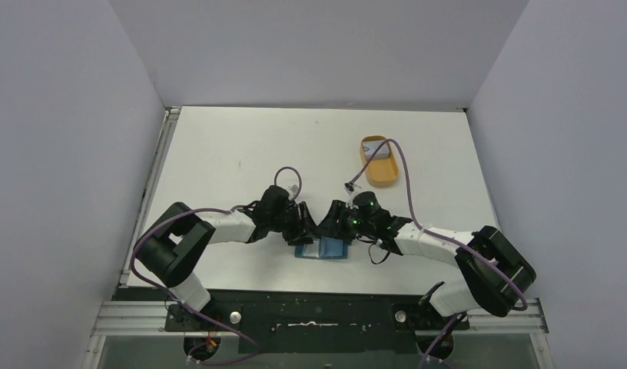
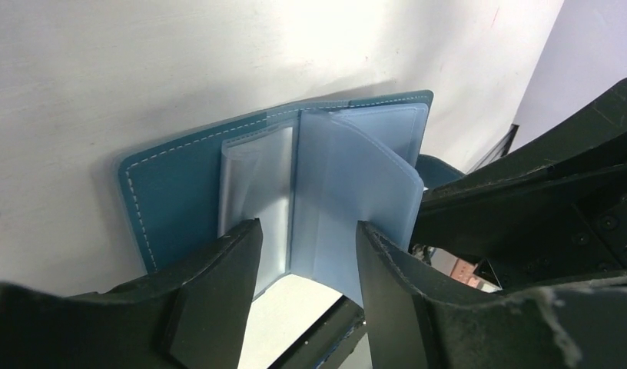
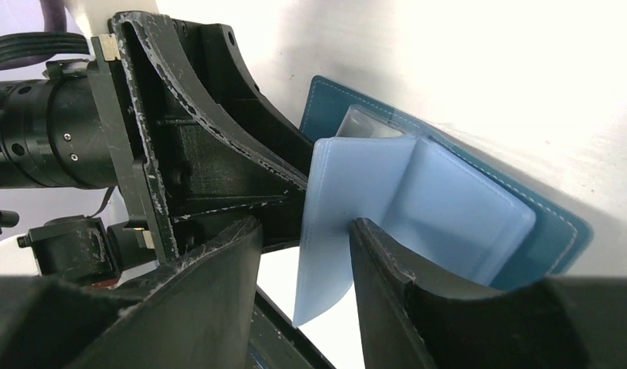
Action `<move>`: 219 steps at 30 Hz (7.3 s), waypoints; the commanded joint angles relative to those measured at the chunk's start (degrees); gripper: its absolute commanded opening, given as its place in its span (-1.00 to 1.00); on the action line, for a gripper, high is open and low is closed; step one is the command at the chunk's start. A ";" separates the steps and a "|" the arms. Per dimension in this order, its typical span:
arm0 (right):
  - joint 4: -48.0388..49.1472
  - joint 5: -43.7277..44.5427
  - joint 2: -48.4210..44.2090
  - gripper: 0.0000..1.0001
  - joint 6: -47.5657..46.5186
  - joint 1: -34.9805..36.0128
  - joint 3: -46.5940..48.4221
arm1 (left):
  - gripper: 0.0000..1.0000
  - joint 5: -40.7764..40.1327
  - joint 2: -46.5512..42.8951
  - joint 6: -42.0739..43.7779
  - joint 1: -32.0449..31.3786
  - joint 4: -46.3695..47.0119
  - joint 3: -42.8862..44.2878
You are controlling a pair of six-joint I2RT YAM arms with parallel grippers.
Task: Put the credit cards into the card holder
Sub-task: Open the card holder at the center of the board.
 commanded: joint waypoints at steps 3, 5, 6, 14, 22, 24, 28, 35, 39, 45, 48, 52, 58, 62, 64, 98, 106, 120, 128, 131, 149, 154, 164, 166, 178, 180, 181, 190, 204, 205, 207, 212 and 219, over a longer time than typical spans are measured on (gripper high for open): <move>1.25 -0.08 2.57 -0.12 -2.64 0.32 -0.49 | 0.08 -0.42 -1.91 -1.14 1.23 3.69 -1.03; 0.90 0.13 2.99 -0.11 -2.96 0.30 -0.49 | 0.13 -0.26 -2.13 -1.55 1.49 4.20 -1.29; 0.92 0.12 3.14 -0.10 -3.06 0.25 -0.56 | 0.15 -0.14 -2.24 -1.74 1.58 4.56 -1.41; 1.46 -1.59 4.87 -0.02 -4.35 0.23 -0.37 | 0.28 0.28 -3.23 -3.17 2.47 6.30 -2.20; 2.01 -2.37 5.50 0.01 -4.96 0.23 -1.25 | 0.68 0.12 -4.57 -3.56 3.23 6.02 -2.75; 2.57 -2.79 5.96 0.01 -4.92 0.23 -1.30 | 0.68 0.08 -4.41 -3.35 3.35 5.46 -2.59; 3.36 -3.23 6.77 0.01 -4.74 0.23 -1.52 | 0.66 -0.40 -4.46 -3.36 3.54 4.79 -2.75; 6.89 -2.52 4.28 0.08 -1.22 -1.77 -4.77 | 0.29 -1.72 -4.59 -0.42 3.63 1.04 -2.36; 7.54 -1.73 1.30 0.18 0.03 -2.47 -5.52 | 0.02 -3.06 -4.75 1.30 3.63 -0.61 -2.62; 6.92 -2.22 -1.27 0.19 -0.57 -2.60 -5.73 | -0.31 -3.57 -4.59 1.62 3.69 -1.13 -2.43; 6.81 -3.88 -0.66 0.18 -1.44 -2.59 -6.00 | -0.35 -3.53 -4.47 1.62 3.72 -1.33 -2.15; 7.96 -5.74 0.94 0.18 -1.79 -2.51 -6.56 | -0.34 -3.42 -4.65 1.38 3.80 -1.12 -2.21; 7.34 -6.50 2.51 0.15 -3.32 -0.80 -3.56 | 0.06 -2.07 -4.85 -0.46 4.06 0.62 -2.14; 6.47 -6.06 3.65 0.12 -4.12 0.67 -1.58 | 0.33 -1.35 -5.11 -1.39 4.11 1.47 -1.77; 6.16 -5.83 3.69 0.10 -4.40 1.03 -1.21 | 0.45 -0.93 -5.23 -1.81 4.15 1.69 -1.54; 3.01 -2.92 3.01 0.11 -8.35 3.39 3.73 | 0.81 0.94 -1.31 1.15 4.42 -3.51 5.92; 7.03 -2.13 1.55 0.14 -7.01 3.31 2.31 | 0.81 1.67 -0.23 1.33 4.38 -3.09 6.30; 7.26 0.01 1.54 0.15 -5.39 2.43 0.64 | 0.95 1.16 -4.91 -0.30 7.41 -3.59 5.87; 8.90 -0.11 1.81 0.20 -5.49 2.77 0.98 | 0.95 2.74 -2.97 5.86 7.41 -12.70 11.05; 8.94 0.03 2.06 0.20 -5.58 2.93 1.57 | 0.95 3.23 -2.38 6.48 7.33 -13.65 11.62; 11.95 -0.22 4.91 0.20 -5.15 4.27 3.40 | 0.92 6.70 2.90 7.42 6.75 -13.01 13.81; 11.93 -0.28 5.31 0.19 -5.22 4.31 3.60 | 0.81 6.43 3.49 7.81 6.68 -13.19 13.86; 11.40 -0.41 4.53 0.18 -5.40 4.30 2.98 | 0.33 5.09 5.37 9.34 6.70 -15.86 14.55; 11.39 -0.38 4.40 0.18 -5.47 4.32 2.88 | 0.23 4.91 5.58 9.44 6.70 -16.02 14.55; 9.74 0.25 2.67 0.17 -6.10 4.04 1.77 | -0.43 4.01 6.41 9.62 6.88 -16.44 13.94; 9.00 1.02 1.91 0.17 -6.12 3.90 1.11 | -0.54 3.82 6.49 9.57 6.92 -16.44 13.71; 8.69 1.59 1.34 0.17 -6.05 3.80 0.67 | -0.59 3.81 6.48 9.53 6.96 -16.39 13.62; -0.66 7.67 -1.56 0.13 -7.08 3.13 0.06 | -0.77 3.72 6.56 9.36 6.97 -16.34 13.51; -1.57 10.01 4.17 0.37 -5.64 6.08 6.08 | -0.78 3.79 6.63 8.91 6.97 -15.83 13.24; -1.97 10.16 4.44 0.38 -5.66 6.22 6.42 | -0.78 3.87 6.71 8.91 6.97 -15.87 13.31; -3.29 10.54 5.02 0.38 -5.98 6.42 7.21 | -0.79 3.98 6.67 8.83 6.97 -15.85 13.29; -5.64 11.05 6.57 0.37 -6.73 7.00 8.85 | -0.79 4.07 6.54 8.74 6.97 -15.86 13.33; -9.35 11.81 8.80 0.36 -7.31 7.65 11.17 | -0.82 4.38 6.44 8.67 6.97 -15.75 13.33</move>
